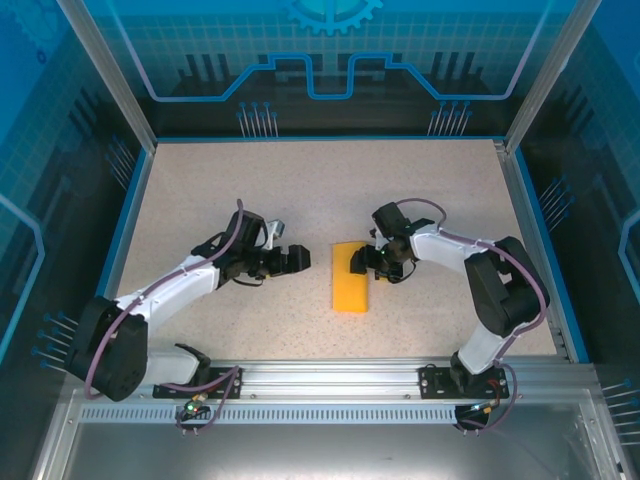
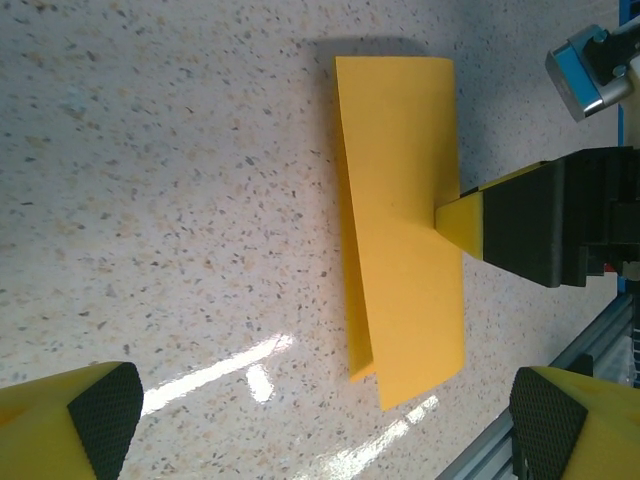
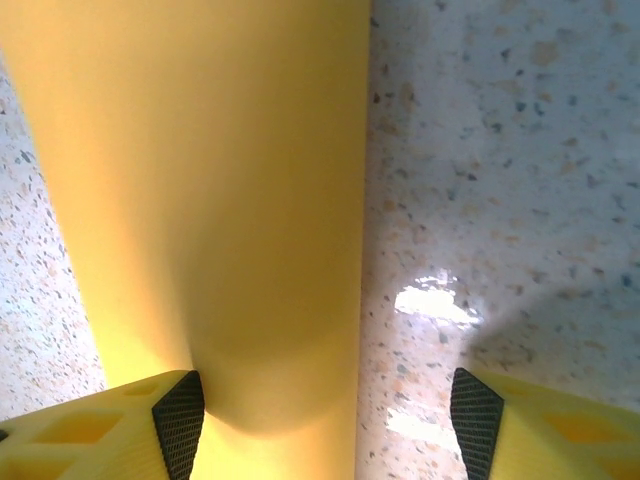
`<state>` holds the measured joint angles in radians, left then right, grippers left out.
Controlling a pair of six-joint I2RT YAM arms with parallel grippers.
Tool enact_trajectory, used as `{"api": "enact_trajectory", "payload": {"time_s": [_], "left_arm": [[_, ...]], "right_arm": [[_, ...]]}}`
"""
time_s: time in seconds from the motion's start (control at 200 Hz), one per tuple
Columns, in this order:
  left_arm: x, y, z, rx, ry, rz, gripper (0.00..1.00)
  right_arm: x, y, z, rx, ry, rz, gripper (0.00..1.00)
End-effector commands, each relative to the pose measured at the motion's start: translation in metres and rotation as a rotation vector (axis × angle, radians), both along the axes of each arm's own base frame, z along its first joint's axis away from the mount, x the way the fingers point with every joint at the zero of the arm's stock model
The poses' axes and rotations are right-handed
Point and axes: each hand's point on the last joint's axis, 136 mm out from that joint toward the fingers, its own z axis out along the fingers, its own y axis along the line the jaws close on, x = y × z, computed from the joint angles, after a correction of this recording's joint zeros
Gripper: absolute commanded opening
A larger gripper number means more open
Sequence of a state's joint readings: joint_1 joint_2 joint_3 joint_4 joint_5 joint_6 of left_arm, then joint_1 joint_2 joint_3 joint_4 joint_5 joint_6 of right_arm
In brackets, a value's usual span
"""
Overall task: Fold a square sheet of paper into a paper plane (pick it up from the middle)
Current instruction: Fold the square sheet of paper in half at the center of the table.
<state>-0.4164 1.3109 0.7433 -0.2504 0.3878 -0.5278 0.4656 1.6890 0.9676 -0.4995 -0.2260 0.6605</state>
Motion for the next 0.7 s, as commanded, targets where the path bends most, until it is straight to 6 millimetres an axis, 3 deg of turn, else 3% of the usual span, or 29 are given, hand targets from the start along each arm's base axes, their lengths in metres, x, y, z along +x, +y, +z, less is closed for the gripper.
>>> {"api": "enact_trajectory", "payload": {"time_s": [0.0, 0.325, 0.48, 0.695], "left_arm": [[0.006, -0.020, 0.011, -0.053, 0.001, -0.025, 0.98], [0.016, -0.054, -0.004, -0.055, 0.073, -0.020, 0.85], [0.022, -0.056, -0.015, -0.049, 0.098, 0.012, 0.82], [0.025, -0.051, -0.020, -0.020, 0.101, 0.056, 0.82]], "right_arm": [[-0.007, -0.018, -0.001, -0.067, 0.020, 0.005, 0.70], [-0.003, -0.022, -0.013, -0.052, 0.026, -0.059, 0.71], [-0.002, -0.010, -0.018, -0.014, 0.037, -0.067, 0.72], [-0.006, -0.016, -0.028, -0.045, 0.052, -0.133, 0.74]]}}
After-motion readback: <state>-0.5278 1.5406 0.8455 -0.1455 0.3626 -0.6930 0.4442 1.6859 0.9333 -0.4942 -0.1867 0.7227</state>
